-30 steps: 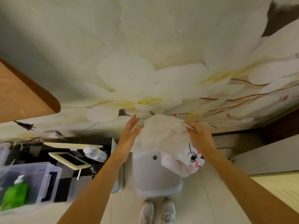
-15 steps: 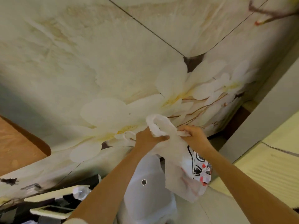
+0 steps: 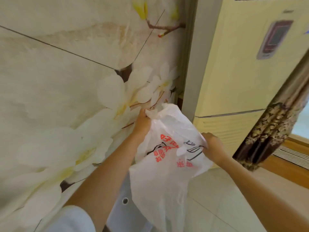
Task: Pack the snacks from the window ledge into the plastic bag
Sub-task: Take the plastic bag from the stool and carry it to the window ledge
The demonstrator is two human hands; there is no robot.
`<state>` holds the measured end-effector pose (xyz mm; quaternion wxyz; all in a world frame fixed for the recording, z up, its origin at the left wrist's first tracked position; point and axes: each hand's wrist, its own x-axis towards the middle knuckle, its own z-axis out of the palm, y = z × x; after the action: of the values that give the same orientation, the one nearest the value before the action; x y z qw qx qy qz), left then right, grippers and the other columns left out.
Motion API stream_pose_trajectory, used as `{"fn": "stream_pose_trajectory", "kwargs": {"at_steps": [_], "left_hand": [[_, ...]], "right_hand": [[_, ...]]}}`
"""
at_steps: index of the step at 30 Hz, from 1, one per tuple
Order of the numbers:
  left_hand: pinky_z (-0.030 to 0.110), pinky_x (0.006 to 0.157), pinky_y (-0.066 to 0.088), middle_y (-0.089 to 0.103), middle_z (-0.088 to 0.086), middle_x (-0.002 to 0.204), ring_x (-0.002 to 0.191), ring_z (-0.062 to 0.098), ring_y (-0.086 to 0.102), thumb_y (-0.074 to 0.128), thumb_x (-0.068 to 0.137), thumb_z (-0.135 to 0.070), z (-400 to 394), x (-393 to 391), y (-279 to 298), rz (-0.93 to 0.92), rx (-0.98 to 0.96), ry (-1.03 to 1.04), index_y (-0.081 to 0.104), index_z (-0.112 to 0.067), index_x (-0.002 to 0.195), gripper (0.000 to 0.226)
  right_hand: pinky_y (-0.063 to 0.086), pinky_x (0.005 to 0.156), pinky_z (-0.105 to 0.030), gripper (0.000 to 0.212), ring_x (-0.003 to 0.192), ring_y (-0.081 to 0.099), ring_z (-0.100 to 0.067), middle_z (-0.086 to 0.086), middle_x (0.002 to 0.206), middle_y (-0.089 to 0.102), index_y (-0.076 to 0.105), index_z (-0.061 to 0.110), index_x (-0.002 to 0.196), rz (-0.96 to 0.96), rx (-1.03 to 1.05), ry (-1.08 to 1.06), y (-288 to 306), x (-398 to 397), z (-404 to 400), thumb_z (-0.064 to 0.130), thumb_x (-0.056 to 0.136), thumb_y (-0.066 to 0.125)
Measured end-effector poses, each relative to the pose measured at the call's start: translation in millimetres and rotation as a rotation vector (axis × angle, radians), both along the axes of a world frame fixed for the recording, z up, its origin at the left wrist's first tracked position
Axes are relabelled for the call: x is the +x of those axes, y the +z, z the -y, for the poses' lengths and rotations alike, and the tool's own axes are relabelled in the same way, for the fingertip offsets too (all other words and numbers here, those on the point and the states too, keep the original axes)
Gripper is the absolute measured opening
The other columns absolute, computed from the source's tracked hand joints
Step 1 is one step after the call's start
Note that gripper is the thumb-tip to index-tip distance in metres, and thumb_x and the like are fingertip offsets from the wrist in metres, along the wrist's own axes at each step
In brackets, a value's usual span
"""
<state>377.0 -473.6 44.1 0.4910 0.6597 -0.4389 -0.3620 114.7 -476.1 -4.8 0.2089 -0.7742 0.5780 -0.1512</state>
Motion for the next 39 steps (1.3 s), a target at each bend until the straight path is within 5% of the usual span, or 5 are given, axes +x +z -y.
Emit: {"fn": "stream_pose_trajectory", "kwargs": {"at_steps": [11,19,24,28,39], "left_hand": [[0.054,0.117,0.017,0.014,-0.004,0.155,0.144,0.019,0.02,0.06,0.073,0.004,-31.4,-199.9,67.8,0.574,-0.763,-0.263,0.018,-0.037,0.143,0.091],[0.071,0.108,0.007,0.012,0.005,0.161,0.147,0.029,0.013,0.05,0.065,-0.085,-36.5,-397.8,35.4,1.437,-0.831,-0.606,0.01,-0.032,0.153,0.111],[0.054,0.098,0.046,0.064,0.002,0.126,0.085,0.017,0.069,0.088,0.058,-0.026,-47.5,-483.6,13.7,1.303,-0.802,-0.681,0.027,-0.015,0.15,0.111],[0.023,0.037,0.039,0.057,-0.005,0.055,0.037,0.013,0.045,0.08,0.04,0.008,-41.8,-533.5,26.0,1.241,-0.916,-0.704,0.058,-0.008,0.131,0.095],[0.031,0.05,0.058,0.06,0.014,0.13,0.115,0.034,0.061,0.071,0.05,0.025,90.3,-630.9,10.1,1.508,-1.045,-0.958,0.035,-0.015,0.143,0.107]], "right_hand": [[0.052,0.062,-0.039,0.07,0.085,0.064,-0.029,-0.007,0.12,0.064,0.042,0.025,0.143,0.077,-0.412,-0.222,41.0,-184.7,-55.6,-0.009,0.082,0.047],[0.052,0.045,-0.038,0.084,0.07,0.067,-0.029,-0.012,0.126,0.061,0.032,0.026,0.144,-0.013,-0.623,-0.2,62.1,-317.2,-105.1,-0.014,0.076,0.059],[0.057,0.07,-0.036,0.082,0.104,0.064,-0.031,-0.012,0.132,0.056,0.037,0.02,0.144,-0.108,-0.721,-0.313,63.2,-395.2,-129.5,-0.013,0.074,0.066],[0.058,0.067,-0.035,0.102,0.12,0.054,-0.031,-0.013,0.141,0.048,0.034,0.021,0.146,-0.324,-0.622,-0.39,52.0,-456.6,-142.1,-0.012,0.059,0.078],[0.05,0.045,-0.02,0.118,0.128,0.048,-0.035,-0.011,0.153,0.031,0.021,0.027,0.149,-0.564,-0.311,-0.563,24.7,-626.8,-121.2,-0.02,0.054,0.072]]}}
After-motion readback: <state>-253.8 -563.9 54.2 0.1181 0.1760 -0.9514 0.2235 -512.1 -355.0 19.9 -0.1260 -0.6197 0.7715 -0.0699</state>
